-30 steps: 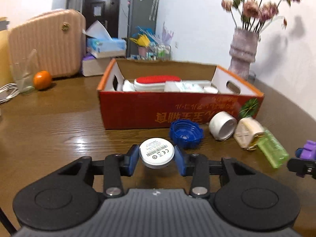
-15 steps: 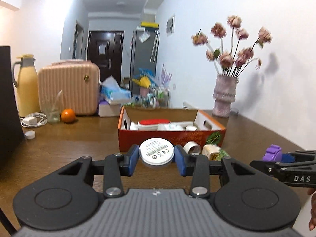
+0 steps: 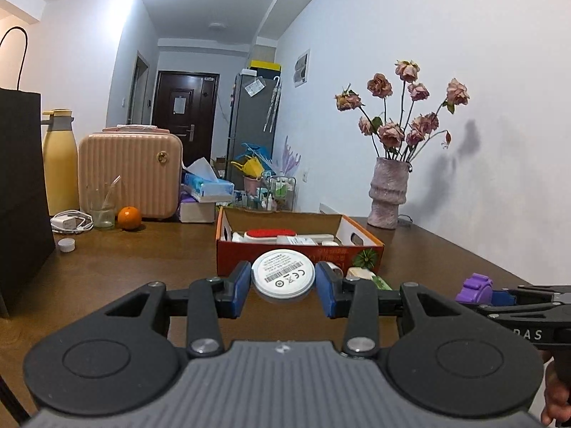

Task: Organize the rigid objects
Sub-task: 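Carry the purple cap and white disc over the box with both grippers, then open both grippers to drop the purple cap and white disc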

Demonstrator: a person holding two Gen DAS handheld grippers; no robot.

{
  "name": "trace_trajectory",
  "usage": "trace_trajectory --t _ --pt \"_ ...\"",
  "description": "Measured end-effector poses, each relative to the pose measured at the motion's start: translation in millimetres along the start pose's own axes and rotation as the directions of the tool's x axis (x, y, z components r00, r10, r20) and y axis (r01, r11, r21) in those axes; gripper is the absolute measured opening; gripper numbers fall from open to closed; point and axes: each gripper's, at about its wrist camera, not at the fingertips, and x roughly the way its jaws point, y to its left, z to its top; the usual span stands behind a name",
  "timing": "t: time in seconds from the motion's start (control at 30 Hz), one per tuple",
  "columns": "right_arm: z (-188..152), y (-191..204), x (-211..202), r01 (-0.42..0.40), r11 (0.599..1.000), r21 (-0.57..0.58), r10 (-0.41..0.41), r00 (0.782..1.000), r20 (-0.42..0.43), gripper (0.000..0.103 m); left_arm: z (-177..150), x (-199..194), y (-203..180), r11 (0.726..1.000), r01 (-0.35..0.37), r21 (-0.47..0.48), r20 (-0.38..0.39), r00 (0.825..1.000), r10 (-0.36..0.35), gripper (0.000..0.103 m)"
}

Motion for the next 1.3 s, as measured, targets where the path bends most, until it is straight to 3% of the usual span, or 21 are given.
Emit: trace_trajectory --t 0.2,0.43,0.63,0.8,0.97,1.0,1.07,1.13,1.3 --pt "28 -7 24 0.0 0.999 -0.044 0.001 1.0 0.016 0.053 22 54 9 0.998 0.063 0.002 -0.02 0.998 -0.063 0.04" --pt "97 -44 115 -0.027 0.998 -0.058 0.027 1.0 0.001 0.053 60 187 31 0.995 0.095 -0.008 -0.143 0.985 -0.095 0.04" --pt "142 -95 246 0.019 1.0 0.006 -0.018 0.991 -0.136 0.053 68 312 42 0.997 0.08 -0.001 -0.269 0.96 -0.077 0.04" --pt "150 -120 342 0.074 0.997 -0.027 -0.079 0.95 -0.303 0.053 51 380 54 0.998 0.064 -0.005 -0.364 0.929 -0.062 0.04" --pt "140 -137 411 0.053 0.998 0.016 -0.04 0.893 -0.448 0.054 38 416 58 0.997 0.071 -0.007 -0.391 0.918 -0.068 0.045" --pt "139 -138 415 0.046 0.999 0.024 -0.031 0.898 -0.438 0.055 37 419 59 0.997 0.081 -0.003 -0.39 0.918 -0.076 0.046" --pt "140 -138 423 0.026 0.999 0.041 -0.006 0.901 -0.433 0.072 35 422 60 0.996 0.09 0.001 -0.38 0.921 -0.083 0.053" --pt "141 -140 430 0.019 0.998 0.055 0.005 0.912 -0.411 0.074 35 424 64 0.995 0.095 -0.014 -0.37 0.924 -0.093 0.055" --pt "140 -144 437 0.005 0.997 0.075 0.027 0.912 -0.41 0.073 37 421 66 0.994 0.109 -0.02 -0.36 0.927 -0.109 0.055"
